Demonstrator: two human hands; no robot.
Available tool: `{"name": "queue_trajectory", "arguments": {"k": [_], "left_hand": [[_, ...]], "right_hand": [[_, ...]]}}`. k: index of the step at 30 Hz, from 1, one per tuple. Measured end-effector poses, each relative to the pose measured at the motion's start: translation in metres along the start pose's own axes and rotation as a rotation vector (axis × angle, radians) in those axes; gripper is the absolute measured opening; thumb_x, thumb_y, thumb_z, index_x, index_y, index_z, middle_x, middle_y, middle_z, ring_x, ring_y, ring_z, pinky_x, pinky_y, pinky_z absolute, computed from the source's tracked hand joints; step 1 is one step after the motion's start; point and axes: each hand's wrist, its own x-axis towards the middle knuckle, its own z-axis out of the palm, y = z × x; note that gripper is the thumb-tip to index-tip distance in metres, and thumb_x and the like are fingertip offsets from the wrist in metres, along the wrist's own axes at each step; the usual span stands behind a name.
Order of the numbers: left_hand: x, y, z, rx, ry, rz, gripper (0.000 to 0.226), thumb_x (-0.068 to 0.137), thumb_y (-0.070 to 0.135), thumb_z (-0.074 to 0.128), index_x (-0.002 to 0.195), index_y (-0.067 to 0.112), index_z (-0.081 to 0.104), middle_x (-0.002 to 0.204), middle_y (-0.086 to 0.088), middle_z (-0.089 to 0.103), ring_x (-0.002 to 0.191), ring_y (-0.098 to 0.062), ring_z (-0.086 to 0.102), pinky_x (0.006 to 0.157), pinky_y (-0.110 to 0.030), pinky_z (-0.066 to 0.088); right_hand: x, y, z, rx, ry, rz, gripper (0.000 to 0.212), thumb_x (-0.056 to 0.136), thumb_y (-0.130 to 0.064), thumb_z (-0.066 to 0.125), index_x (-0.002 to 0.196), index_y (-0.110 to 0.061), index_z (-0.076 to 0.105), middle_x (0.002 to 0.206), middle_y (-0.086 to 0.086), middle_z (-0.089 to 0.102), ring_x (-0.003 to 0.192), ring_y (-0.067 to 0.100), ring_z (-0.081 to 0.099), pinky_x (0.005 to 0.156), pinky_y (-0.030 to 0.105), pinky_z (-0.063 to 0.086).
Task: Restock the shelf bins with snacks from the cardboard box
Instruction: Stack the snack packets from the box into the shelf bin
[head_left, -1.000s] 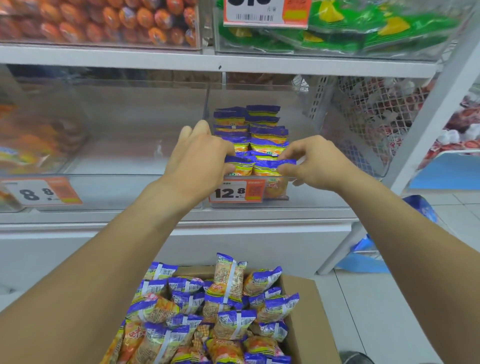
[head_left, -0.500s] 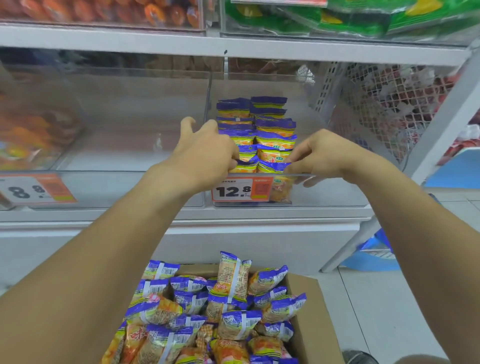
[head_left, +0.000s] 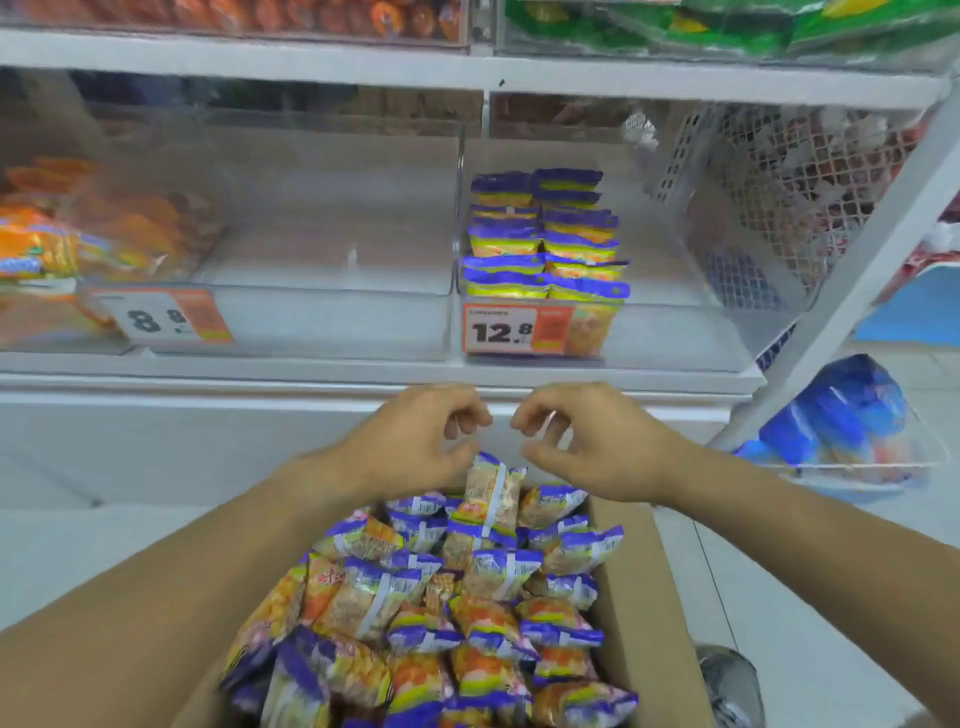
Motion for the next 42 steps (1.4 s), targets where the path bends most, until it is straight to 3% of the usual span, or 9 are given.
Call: {"name": "queue_trajectory", "arguments": {"k": [4, 7, 13, 21, 26, 32, 35, 40, 42], "left_hand": [[-0.06, -0.028, 0.039, 0.094, -0.393, -0.237, 0.04, 0.087, 0.033, 0.072, 0.122, 0.017, 0.061, 0.115, 0.002, 0.064, 0.105, -0.015, 0.06, 0.091, -0.031, 0.048], [-0.101, -0.039, 0.062, 0.273, -0.544, -0.229, 0.04, 0.088, 0.041, 0.067, 0.122, 0.021, 0.059, 0.12, 0.001, 0.06, 0.114, -0.019, 0.056, 0.099, -0.033, 0.041], [-0.133, -0.034, 0.073, 0.443, -0.572, -0.098, 0.042, 0.087, 0.052, 0.067, 0.121, 0.027, 0.064, 0.131, 0.002, 0.047, 0.128, -0.019, 0.039, 0.107, -0.036, 0.028], [-0.149, -0.032, 0.09, 0.547, -0.454, -0.071, 0.032, 0.095, 0.043, 0.058, 0.118, 0.024, 0.069, 0.134, 0.001, 0.046, 0.13, -0.021, 0.035, 0.111, -0.039, 0.024], [-0.146, -0.028, 0.081, 0.331, -0.281, -0.062, 0.025, 0.097, 0.037, 0.059, 0.115, 0.028, 0.073, 0.115, 0.004, 0.05, 0.11, -0.016, 0.043, 0.092, -0.028, 0.032], [-0.136, -0.01, 0.072, -0.308, -0.143, -0.49, 0.016, 0.102, 0.022, 0.053, 0.116, 0.021, 0.062, 0.108, 0.006, 0.053, 0.071, -0.009, 0.071, 0.069, -0.02, 0.057], [-0.133, 0.001, 0.067, -0.561, -0.157, -0.636, 0.012, 0.106, 0.016, 0.042, 0.109, 0.021, 0.052, 0.096, -0.001, 0.063, 0.073, -0.013, 0.074, 0.068, -0.032, 0.063], [-0.123, 0.022, 0.062, -0.941, -0.114, -0.743, 0.017, 0.105, 0.009, 0.044, 0.112, 0.009, 0.059, 0.098, -0.009, 0.063, 0.074, -0.01, 0.071, 0.068, -0.027, 0.059], [-0.118, 0.031, 0.055, -1.094, -0.072, -0.813, 0.017, 0.103, 0.006, 0.048, 0.115, 0.004, 0.06, 0.087, -0.008, 0.069, 0.069, -0.013, 0.071, 0.061, -0.024, 0.056]], "right_hand": [[-0.012, 0.019, 0.05, -0.1, -0.319, 0.133, 0.027, 0.088, -0.028, 0.071, 0.113, -0.017, 0.07, 0.107, -0.003, 0.071, 0.094, 0.013, 0.066, 0.086, 0.026, 0.05], [-0.021, 0.019, 0.087, -0.124, -0.5, 0.192, 0.032, 0.087, -0.03, 0.074, 0.114, -0.015, 0.067, 0.109, 0.0, 0.069, 0.103, 0.02, 0.064, 0.092, 0.037, 0.051], [-0.032, -0.013, 0.149, -0.275, -0.739, 0.11, 0.042, 0.088, -0.039, 0.073, 0.117, -0.01, 0.062, 0.109, 0.007, 0.066, 0.098, 0.026, 0.062, 0.083, 0.039, 0.054], [-0.038, -0.027, 0.175, -0.533, -0.618, -0.164, 0.025, 0.096, -0.033, 0.059, 0.114, -0.018, 0.068, 0.113, 0.004, 0.063, 0.101, 0.027, 0.062, 0.073, 0.039, 0.052], [-0.028, -0.017, 0.149, -0.24, -0.38, 0.006, 0.022, 0.095, -0.046, 0.058, 0.096, -0.029, 0.073, 0.09, -0.011, 0.067, 0.083, 0.013, 0.06, 0.072, 0.037, 0.052], [-0.036, -0.006, 0.133, 0.008, -0.093, 0.155, 0.02, 0.102, -0.038, 0.051, 0.103, -0.021, 0.061, 0.095, -0.007, 0.055, 0.076, 0.008, 0.049, 0.071, 0.029, 0.038], [-0.043, -0.007, 0.137, 0.175, -0.052, 0.307, 0.018, 0.103, -0.04, 0.05, 0.099, -0.022, 0.055, 0.092, 0.005, 0.058, 0.078, 0.016, 0.053, 0.071, 0.032, 0.041], [-0.054, -0.019, 0.133, 0.344, -0.084, 0.401, 0.021, 0.104, -0.041, 0.045, 0.106, -0.021, 0.051, 0.078, 0.0, 0.055, 0.062, 0.009, 0.049, 0.055, 0.022, 0.041], [-0.054, -0.026, 0.13, 0.497, -0.036, 0.493, 0.032, 0.101, -0.049, 0.047, 0.105, -0.019, 0.054, 0.089, 0.008, 0.062, 0.067, 0.016, 0.058, 0.059, 0.029, 0.053]]}}
